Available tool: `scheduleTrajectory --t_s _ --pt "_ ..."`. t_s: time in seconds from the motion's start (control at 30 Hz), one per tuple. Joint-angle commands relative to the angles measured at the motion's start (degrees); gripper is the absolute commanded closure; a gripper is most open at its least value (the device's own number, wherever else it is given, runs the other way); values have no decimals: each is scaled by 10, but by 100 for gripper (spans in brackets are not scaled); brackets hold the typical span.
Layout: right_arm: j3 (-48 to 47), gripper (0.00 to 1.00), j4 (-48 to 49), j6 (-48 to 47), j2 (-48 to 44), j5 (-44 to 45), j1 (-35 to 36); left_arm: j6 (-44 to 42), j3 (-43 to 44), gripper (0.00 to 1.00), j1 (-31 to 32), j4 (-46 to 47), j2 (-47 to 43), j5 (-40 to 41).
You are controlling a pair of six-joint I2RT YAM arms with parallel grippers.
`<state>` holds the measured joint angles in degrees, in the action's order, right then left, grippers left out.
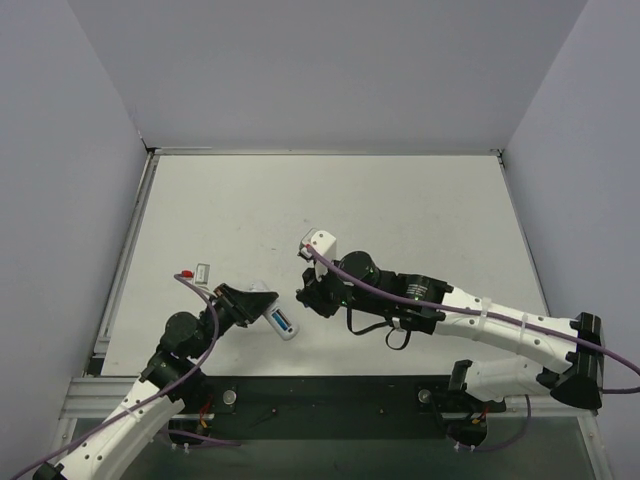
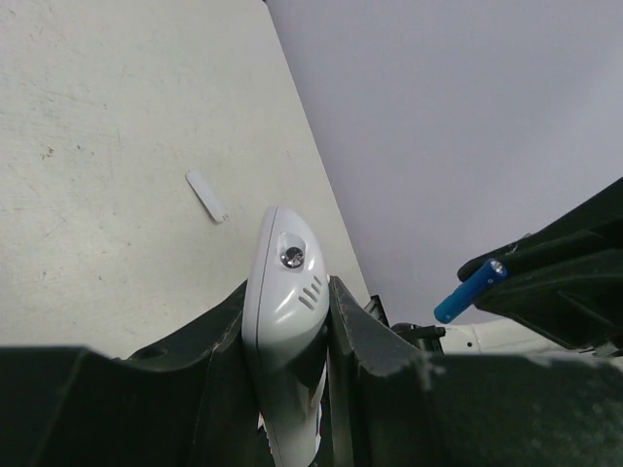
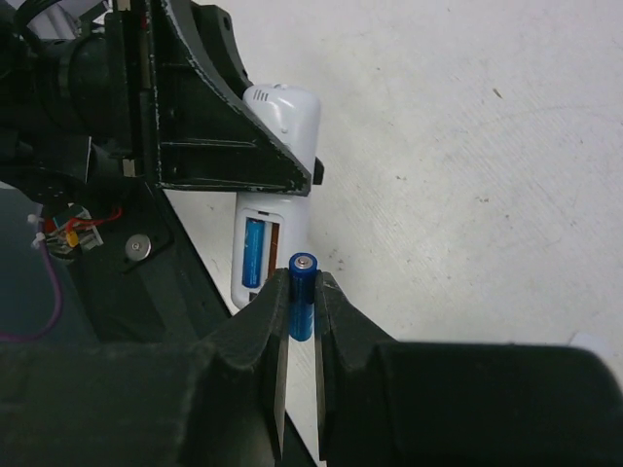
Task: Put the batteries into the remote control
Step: Load the battery into the remote control.
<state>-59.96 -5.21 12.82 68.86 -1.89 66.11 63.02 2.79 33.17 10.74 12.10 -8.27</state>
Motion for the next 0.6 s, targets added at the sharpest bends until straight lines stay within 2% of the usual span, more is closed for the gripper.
scheduleTrajectory --t_s 0.0,0.23,0.57 --pt "16 100 98 -14 12 -6 21 28 3 100 -2 99 11 -17" --pt "23 100 134 -17 46 -10 33 47 -1 100 -3 123 10 -19" --pt "18 100 131 -12 65 -24 46 59 -6 100 -2 127 2 -11"
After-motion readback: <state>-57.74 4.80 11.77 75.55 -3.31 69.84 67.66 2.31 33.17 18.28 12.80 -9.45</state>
